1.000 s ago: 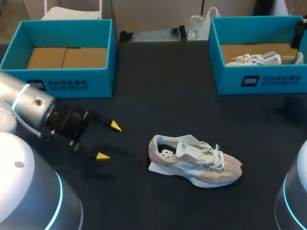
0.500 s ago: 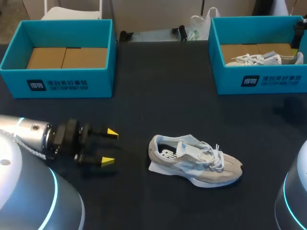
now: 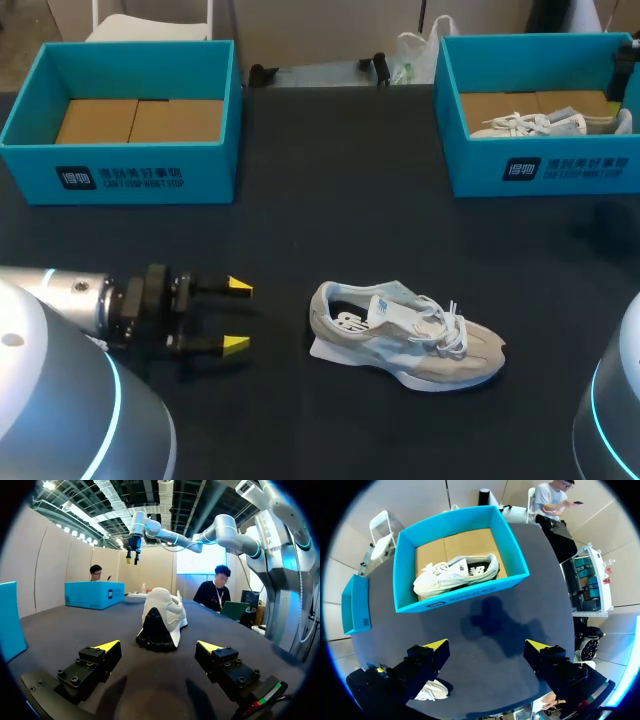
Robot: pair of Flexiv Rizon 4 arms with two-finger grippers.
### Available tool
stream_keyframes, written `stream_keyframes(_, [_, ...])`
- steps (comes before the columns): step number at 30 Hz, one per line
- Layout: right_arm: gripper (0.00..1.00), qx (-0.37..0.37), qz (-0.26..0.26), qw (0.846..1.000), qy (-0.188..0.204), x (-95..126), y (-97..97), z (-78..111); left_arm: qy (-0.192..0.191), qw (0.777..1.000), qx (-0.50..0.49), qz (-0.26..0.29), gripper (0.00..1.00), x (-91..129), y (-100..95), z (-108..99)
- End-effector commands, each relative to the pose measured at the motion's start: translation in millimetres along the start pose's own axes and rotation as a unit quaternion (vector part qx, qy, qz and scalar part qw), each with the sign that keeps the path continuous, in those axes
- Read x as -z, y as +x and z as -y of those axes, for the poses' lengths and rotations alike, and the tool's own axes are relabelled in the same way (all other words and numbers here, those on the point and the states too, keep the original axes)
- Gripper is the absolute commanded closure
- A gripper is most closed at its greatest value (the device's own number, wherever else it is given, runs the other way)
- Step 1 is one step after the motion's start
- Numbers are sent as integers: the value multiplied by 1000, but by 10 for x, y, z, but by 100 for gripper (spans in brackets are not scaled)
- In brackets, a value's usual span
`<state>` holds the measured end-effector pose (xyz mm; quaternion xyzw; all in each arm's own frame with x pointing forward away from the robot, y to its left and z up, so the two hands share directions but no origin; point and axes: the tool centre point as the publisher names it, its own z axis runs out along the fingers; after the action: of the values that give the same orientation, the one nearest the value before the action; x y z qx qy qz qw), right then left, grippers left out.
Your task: Take the shoe out of the shoebox, open the shoe tongue, remove and reinsert the insole, then place the shoe into the shoebox
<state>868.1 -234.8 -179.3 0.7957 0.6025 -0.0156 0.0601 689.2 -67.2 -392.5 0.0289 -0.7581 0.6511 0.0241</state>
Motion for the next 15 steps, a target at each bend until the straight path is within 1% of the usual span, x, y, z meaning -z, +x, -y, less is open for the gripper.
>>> stream_keyframes(1, [0, 0, 0, 1000, -1, -4, -3, 7, -7, 1000, -9, 17, 0, -172, 71, 40])
stream_keyframes(10, [0, 0, 0, 1000, -1, -4, -3, 7, -1, 1000, -12, 14, 0, -424, 40, 103])
stream_keyframes(15, [0, 0, 0, 1000, -1, -4, -3, 7, -4, 1000, -15, 14, 0, -556, -7, 86])
